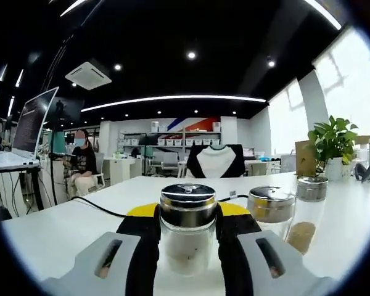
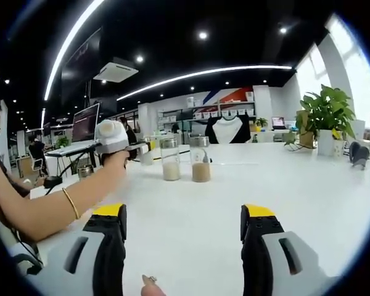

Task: Rotate the seasoning bottle until the label or dispensing opening points toward the visible target arrow and the bottle remains upright within the marked orientation range

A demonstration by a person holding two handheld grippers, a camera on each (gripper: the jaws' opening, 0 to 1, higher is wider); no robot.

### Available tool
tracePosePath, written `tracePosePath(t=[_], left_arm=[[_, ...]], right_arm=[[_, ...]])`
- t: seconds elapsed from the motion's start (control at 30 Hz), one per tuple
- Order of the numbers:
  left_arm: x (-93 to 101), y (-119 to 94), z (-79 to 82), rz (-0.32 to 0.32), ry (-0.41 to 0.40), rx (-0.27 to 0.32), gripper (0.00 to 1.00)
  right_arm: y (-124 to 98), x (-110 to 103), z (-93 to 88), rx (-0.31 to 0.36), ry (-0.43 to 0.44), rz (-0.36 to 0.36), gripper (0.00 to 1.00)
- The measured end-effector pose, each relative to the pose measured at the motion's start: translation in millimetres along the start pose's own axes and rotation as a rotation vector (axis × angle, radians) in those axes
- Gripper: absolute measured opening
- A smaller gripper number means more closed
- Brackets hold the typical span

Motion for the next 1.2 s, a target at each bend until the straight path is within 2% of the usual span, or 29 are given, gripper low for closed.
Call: tracePosePath(t=[0.2,0.3,0.6,0.67,0.73,0.83,0.9,1.07,1.2], left_arm=[[-2.7,-2,16.1,-0.021,0.019,0.022,0.36],[-3.7,-4,23.6,-0.031,-0.006,0.035,0.36],[0.5,-9,43.6,-0.074,-0.009,0.078,0.36],[2.5,-11,49.9,-0.092,0.016,0.102,0.36],[5.1,-12,55.9,-0.116,0.028,0.115,0.36],[11.6,-14,62.4,-0.198,0.003,0.112,0.36],[14.2,-15,64.4,-0.217,-0.002,0.113,0.36],[27.1,-18,68.0,-0.321,-0.01,0.132,0.36],[35.3,-18,73.2,-0.382,0.011,0.144,0.36]], right_arm=[[0,2,-0.6,0.001,0.0,0.005,0.76],[-1,2,-0.2,0.004,0.0,0.003,0.76],[-4,3,0.3,0.007,-0.001,-0.003,0.75],[-5,3,0.4,0.008,-0.002,-0.004,0.75],[-5,3,0.6,0.008,-0.002,-0.005,0.75],[-5,3,1.5,0.01,-0.004,-0.006,0.75],[-5,3,2.0,0.011,-0.006,-0.006,0.75],[-4,1,3.9,0.015,-0.018,0.005,0.76],[-5,1,6.2,0.025,-0.034,0.009,0.84]])
Point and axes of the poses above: the point that each gripper's makers call its tool centre point, and the gripper's own axes: y roughly forward along the fingers, x roughly to its right, z roughly out of its top, the point moved 8 cm from there along -y, roughly backward along the fingers, and after that the axes turned 13 degrees about z, right-handed, at the moved point
